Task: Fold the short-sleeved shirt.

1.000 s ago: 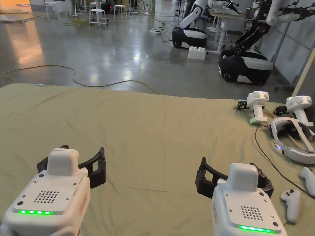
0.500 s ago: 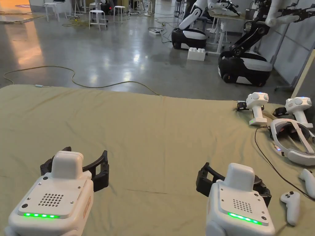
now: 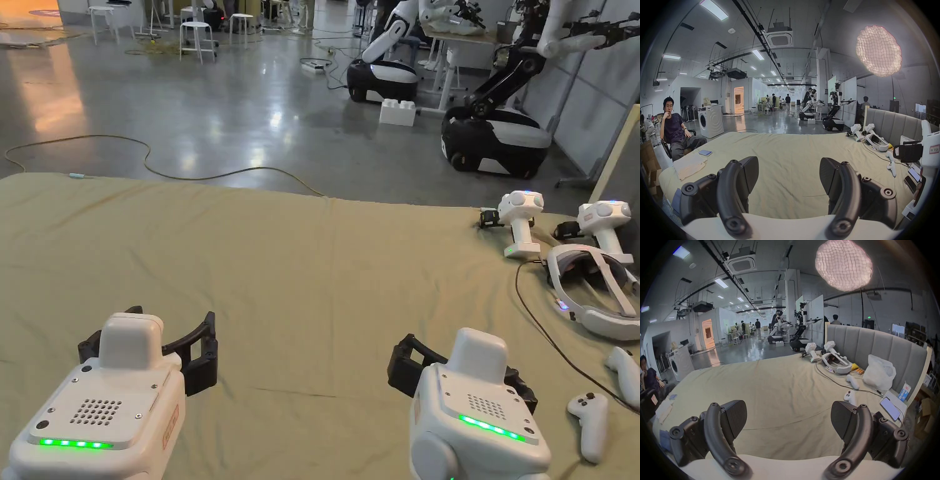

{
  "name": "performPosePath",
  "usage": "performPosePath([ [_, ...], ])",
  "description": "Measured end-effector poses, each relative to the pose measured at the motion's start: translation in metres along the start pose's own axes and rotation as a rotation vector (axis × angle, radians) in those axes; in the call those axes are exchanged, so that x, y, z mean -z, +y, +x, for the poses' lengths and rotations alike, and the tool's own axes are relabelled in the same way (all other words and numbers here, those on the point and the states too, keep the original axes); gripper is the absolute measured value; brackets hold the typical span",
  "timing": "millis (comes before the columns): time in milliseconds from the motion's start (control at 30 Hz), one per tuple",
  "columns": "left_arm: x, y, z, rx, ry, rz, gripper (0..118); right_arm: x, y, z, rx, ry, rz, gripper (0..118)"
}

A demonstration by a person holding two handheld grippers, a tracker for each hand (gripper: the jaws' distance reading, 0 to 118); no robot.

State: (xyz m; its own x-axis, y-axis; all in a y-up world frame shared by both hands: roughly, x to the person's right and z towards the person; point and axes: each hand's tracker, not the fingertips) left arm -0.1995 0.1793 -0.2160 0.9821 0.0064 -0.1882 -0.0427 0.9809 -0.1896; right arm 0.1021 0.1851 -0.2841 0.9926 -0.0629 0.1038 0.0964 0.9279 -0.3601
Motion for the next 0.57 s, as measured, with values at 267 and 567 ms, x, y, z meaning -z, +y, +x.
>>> performPosePath([
  [267,0.002,-0.002,-0.008,-0.057,0.009,0.018,83,-0.003,0.002,0.001,-0.019,0.018,0.025,107],
  [567,-0.001,-0.007,-0.005,0.046,0.031,0.072,83,-0.005,0.002,0.008,0.027,0.046,0.030,107],
])
